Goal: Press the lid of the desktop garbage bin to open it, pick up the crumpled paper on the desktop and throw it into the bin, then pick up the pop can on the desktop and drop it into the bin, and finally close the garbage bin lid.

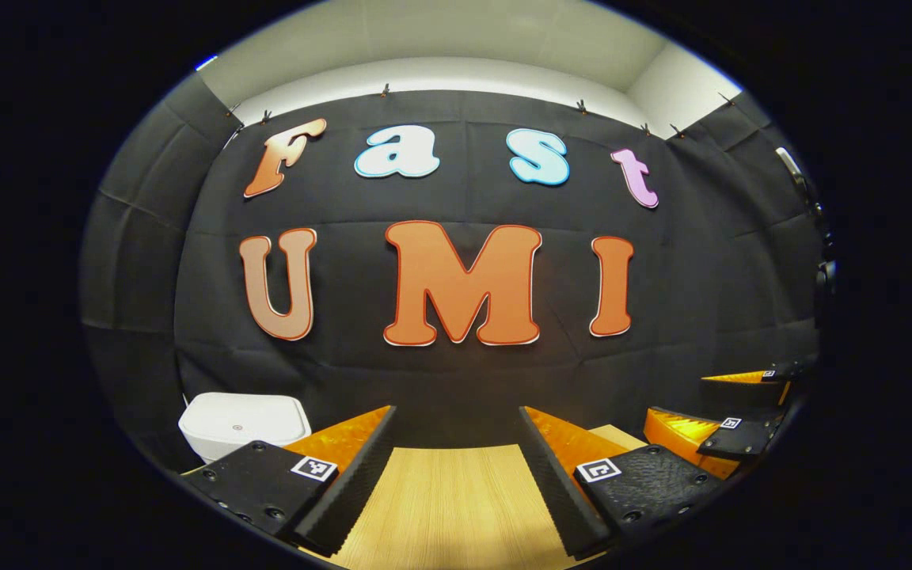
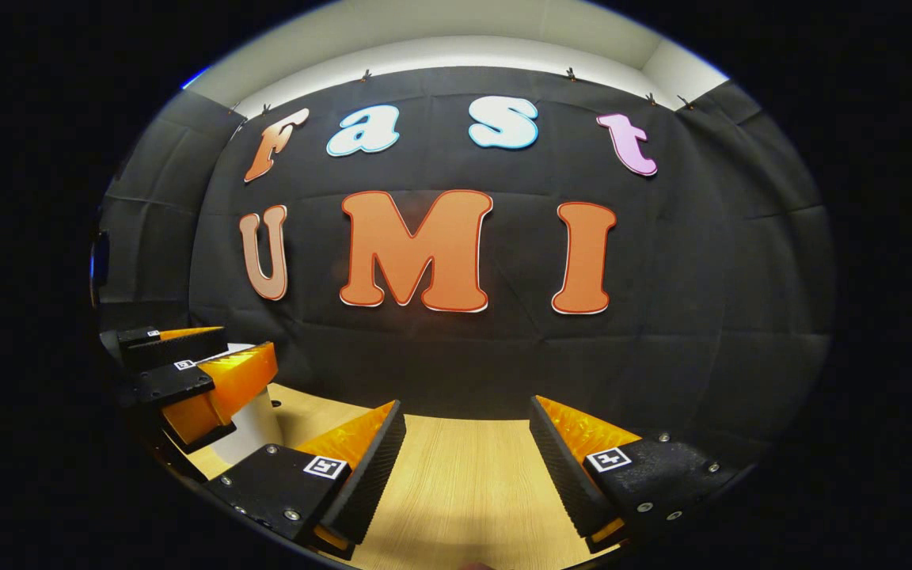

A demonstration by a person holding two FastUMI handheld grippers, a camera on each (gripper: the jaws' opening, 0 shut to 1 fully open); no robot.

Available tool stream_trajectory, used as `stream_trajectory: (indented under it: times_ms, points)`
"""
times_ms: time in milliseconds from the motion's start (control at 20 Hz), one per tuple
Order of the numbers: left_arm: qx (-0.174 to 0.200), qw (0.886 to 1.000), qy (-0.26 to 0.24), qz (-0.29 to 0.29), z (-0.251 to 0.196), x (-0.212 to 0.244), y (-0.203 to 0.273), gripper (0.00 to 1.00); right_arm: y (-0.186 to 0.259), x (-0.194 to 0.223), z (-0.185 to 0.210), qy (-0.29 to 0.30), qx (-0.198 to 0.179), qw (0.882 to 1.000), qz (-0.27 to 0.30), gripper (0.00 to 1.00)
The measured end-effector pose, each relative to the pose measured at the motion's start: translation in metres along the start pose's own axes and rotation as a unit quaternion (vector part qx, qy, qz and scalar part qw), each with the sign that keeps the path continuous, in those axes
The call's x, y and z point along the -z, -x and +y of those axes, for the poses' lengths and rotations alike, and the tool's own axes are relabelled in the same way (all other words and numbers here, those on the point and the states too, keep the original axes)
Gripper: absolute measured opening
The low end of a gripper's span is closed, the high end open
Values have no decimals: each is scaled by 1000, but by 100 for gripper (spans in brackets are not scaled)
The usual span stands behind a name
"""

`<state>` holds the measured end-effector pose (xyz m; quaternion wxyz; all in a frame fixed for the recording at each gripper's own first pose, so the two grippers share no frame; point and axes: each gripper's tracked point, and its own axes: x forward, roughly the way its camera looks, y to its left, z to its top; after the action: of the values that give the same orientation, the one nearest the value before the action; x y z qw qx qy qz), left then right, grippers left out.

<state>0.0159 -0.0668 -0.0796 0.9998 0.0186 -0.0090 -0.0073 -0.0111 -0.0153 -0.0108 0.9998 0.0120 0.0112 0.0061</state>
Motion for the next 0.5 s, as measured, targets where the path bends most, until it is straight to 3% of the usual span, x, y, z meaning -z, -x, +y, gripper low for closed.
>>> stream_trajectory:
  times_ms: [500]
  points:
    - [-2, 1000, 3, 10, 1, 9, -2, 94, -2, 4, 9, 3, -15, 1000, 4, 94]
